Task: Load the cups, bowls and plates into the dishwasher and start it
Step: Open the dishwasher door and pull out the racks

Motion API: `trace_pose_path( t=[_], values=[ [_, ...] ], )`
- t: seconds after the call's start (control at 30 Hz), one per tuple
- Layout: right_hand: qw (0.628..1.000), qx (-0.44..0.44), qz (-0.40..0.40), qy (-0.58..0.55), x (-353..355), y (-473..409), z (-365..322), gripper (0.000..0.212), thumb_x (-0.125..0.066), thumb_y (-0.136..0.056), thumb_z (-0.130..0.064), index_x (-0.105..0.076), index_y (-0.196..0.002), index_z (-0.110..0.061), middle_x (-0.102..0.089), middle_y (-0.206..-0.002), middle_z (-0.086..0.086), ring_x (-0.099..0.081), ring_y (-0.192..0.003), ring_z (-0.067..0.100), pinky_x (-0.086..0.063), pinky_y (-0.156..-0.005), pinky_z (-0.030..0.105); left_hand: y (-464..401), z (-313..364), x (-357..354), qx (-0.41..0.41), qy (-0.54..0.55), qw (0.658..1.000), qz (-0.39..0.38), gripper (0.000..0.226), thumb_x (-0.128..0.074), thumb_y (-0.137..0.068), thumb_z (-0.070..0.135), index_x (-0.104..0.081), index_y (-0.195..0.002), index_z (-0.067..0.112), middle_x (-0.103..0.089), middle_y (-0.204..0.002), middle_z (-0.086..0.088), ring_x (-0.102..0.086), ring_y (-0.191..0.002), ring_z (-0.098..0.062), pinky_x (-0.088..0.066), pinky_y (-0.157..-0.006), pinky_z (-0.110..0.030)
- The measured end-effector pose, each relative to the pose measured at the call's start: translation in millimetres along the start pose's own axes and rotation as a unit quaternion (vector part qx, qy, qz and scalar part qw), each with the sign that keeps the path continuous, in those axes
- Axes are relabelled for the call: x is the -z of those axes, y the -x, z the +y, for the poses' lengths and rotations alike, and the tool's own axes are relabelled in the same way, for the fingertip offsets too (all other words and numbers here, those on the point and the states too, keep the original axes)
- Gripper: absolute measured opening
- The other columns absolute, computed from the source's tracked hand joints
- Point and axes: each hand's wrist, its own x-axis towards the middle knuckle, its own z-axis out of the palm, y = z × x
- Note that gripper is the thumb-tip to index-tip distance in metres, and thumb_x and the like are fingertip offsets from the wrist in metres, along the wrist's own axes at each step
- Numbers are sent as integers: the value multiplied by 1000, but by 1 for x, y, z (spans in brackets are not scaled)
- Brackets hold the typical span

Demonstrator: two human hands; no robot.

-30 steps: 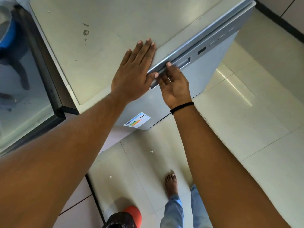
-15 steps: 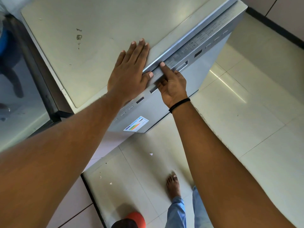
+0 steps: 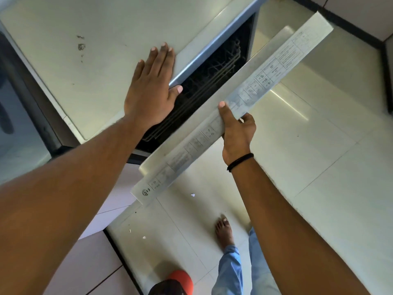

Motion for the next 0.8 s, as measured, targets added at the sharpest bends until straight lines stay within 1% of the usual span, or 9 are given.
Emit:
trace_pose_path(
  t=[0.17, 0.3, 0.4, 0.47, 0.53, 0.6, 0.67, 0.7, 0.8],
  values=[
    [992, 36, 100, 70, 29, 6, 6, 66, -88, -74, -29, -49, -124, -12, -66, -115, 3, -68, -100, 18, -61, -84, 35, 1, 3, 1, -7, -10, 1000, 3, 72, -43, -104, 42, -6, -161, 17, -8, -169, -9, -8, -155, -31, -14, -125, -50],
    [983, 73, 114, 121, 52, 10, 7, 68, -82, -80, -26, -38, -131, -13, -59, -112, -4, -63, -97, 9, -56, -81, 23, 3, 6, 5, -19, -11, 1000, 14, 65, -41, -106, 37, -7, -161, 31, -7, -169, -12, -9, -155, -34, -14, -124, -53],
    [979, 108, 84, 154, 73, 7, 10, 76, -77, -85, -22, -27, -141, -15, -55, -126, 1, -61, -104, 11, -57, -87, 25, 22, 32, -1, 20, 54, 992, 109, 57, -41, -106, 39, -24, -159, 26, -18, -167, -11, -14, -154, -34, -13, -124, -52],
    [971, 131, 65, 189, 88, 3, 10, 78, -75, -87, -21, -22, -143, -15, -52, -131, 2, -61, -108, 10, -57, -89, 26, 49, 68, -20, -7, 170, 975, 142, 54, -50, -104, 36, -42, -152, 15, -37, -159, -11, -30, -149, -31, -23, -121, -51],
    [964, 142, 59, 217, 101, 1, 10, 78, -74, -88, -19, -21, -144, -13, -51, -128, -3, -59, -101, -4, -55, -82, 15, 79, 104, -43, -6, 350, 934, 66, 46, -57, -101, 32, -55, -141, 9, -56, -144, -8, -49, -137, -20, -38, -114, -46],
    [960, 151, 61, 229, 113, 2, 10, 76, -74, -88, -18, -23, -143, -12, -50, -124, -8, -57, -96, -13, -52, -78, 10, 103, 129, -59, 65, 479, 874, -48, 43, -61, -99, 33, -62, -136, 12, -66, -131, 1, -60, -122, -5, -49, -106, -39],
    [958, 157, 64, 231, 124, 3, 12, 77, -75, -87, -19, -24, -145, -14, -51, -126, -9, -57, -105, -8, -53, -89, 17, 119, 143, -73, 99, 514, 845, -112, 44, -68, -95, 34, -64, -135, 17, -69, -125, 6, -64, -112, 1, -54, -100, -34],
    [958, 159, 68, 228, 131, 3, 13, 77, -74, -86, -20, -24, -145, -16, -52, -126, -9, -58, -109, -3, -53, -93, 23, 124, 148, -80, 105, 521, 839, -117, 45, -71, -92, 36, -65, -134, 19, -70, -122, 7, -66, -109, 1, -55, -98, -34],
    [954, 171, 86, 230, 150, 1, 22, 78, -73, -85, -25, -24, -146, -18, -55, -125, -11, -60, -112, 6, -53, -97, 34, 135, 160, -93, 152, 536, 824, -104, 46, -77, -84, 42, -71, -125, 21, -72, -114, 9, -70, -102, -4, -58, -93, -38]
  ],
)
